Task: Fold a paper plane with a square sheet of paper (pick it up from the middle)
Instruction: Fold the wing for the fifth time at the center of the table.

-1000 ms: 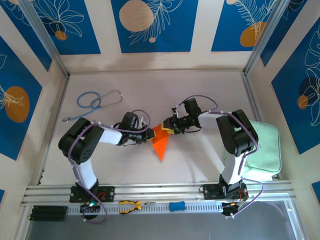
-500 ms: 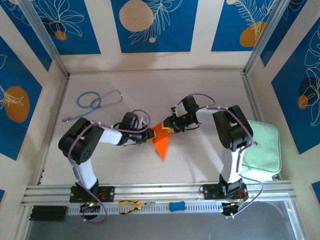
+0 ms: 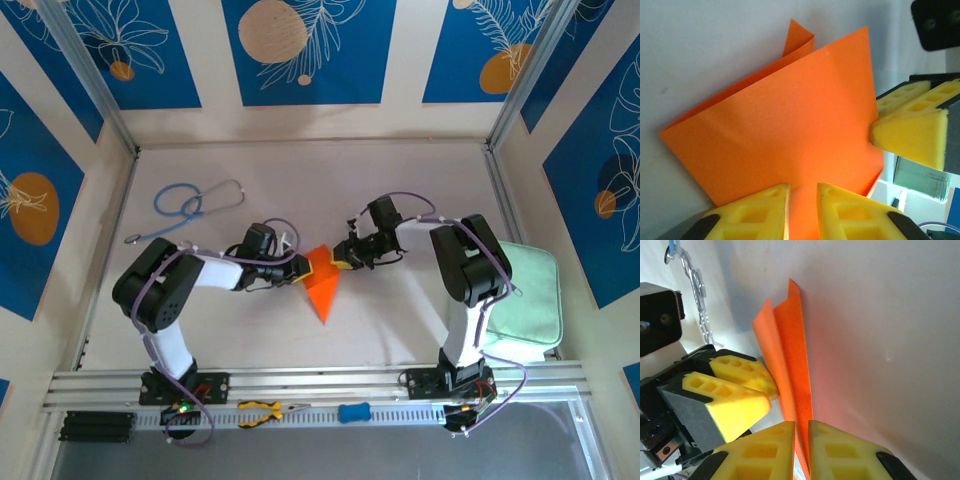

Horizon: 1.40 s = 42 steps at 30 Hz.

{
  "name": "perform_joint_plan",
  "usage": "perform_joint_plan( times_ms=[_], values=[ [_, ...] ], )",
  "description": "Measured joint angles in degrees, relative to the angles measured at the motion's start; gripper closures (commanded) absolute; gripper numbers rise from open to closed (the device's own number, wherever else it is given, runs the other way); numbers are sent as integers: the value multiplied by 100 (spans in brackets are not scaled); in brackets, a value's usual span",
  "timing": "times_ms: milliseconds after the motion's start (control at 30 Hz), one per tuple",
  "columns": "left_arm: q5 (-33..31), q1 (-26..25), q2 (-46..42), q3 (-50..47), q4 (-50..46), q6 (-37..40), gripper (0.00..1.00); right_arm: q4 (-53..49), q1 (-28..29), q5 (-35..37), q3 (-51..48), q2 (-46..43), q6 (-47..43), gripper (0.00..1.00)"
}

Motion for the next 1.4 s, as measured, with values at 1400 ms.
perform_joint_plan(
  times_ms=[1400],
  values=[
    [219, -52, 577, 151, 592, -317, 91, 1825, 564, 1436, -2059, -1473, 2516, 70]
  ],
)
